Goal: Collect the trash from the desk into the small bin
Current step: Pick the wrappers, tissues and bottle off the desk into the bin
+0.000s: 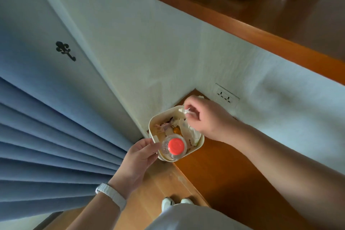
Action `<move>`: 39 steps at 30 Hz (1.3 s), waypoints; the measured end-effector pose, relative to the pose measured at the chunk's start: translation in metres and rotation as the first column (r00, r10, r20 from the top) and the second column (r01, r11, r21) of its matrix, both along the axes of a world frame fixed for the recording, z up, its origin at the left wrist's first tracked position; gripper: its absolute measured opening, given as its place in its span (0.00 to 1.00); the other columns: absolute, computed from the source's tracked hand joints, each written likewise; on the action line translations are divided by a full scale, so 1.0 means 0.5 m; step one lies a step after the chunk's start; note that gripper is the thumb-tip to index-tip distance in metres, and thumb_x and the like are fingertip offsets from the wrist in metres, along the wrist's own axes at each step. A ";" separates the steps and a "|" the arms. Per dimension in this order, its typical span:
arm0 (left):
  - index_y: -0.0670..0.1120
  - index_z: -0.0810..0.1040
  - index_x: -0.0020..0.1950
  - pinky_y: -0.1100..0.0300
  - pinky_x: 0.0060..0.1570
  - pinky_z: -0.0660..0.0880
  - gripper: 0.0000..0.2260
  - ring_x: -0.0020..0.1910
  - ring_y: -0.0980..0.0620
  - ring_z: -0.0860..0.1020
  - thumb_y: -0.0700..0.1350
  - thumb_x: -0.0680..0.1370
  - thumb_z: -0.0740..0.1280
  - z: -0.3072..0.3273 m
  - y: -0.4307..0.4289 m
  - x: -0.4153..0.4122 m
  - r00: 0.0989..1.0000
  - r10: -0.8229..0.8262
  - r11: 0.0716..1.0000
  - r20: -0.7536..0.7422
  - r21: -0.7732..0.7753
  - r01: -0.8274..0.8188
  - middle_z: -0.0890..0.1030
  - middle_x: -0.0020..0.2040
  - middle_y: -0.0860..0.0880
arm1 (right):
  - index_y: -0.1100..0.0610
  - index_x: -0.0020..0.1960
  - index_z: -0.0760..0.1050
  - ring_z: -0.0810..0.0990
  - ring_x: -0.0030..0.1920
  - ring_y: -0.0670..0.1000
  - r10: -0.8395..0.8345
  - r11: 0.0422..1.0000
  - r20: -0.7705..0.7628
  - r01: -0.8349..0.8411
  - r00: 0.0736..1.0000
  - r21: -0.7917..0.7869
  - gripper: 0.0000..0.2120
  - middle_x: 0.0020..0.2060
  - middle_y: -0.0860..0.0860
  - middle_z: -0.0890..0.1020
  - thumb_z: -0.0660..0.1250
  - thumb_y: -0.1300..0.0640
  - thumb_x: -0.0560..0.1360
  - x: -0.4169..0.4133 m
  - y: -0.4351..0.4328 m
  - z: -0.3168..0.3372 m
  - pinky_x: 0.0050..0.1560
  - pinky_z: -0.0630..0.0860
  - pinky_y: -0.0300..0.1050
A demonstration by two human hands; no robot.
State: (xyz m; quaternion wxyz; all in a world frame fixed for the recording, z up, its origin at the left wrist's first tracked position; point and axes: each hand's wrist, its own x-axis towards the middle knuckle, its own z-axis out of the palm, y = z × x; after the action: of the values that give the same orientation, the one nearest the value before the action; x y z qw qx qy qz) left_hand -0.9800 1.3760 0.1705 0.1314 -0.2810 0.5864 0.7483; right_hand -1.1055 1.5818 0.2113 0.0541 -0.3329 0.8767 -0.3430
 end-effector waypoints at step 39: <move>0.37 0.80 0.53 0.53 0.57 0.75 0.08 0.44 0.53 0.85 0.39 0.80 0.64 -0.038 0.031 -0.028 0.995 0.046 0.998 0.093 -0.040 -0.042 0.87 0.45 0.44 | 0.56 0.60 0.67 0.78 0.46 0.52 -0.792 0.585 0.468 0.708 0.391 0.397 0.20 0.50 0.51 0.77 0.69 0.58 0.71 -0.069 0.191 -0.424 0.44 0.82 0.52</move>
State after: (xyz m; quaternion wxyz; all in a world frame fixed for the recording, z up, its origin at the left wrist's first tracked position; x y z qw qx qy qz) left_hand -0.9940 1.3917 0.1515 0.1370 -0.3313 0.5871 0.7258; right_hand -1.1400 1.6773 -0.0006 0.1910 0.2311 0.8846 -0.3572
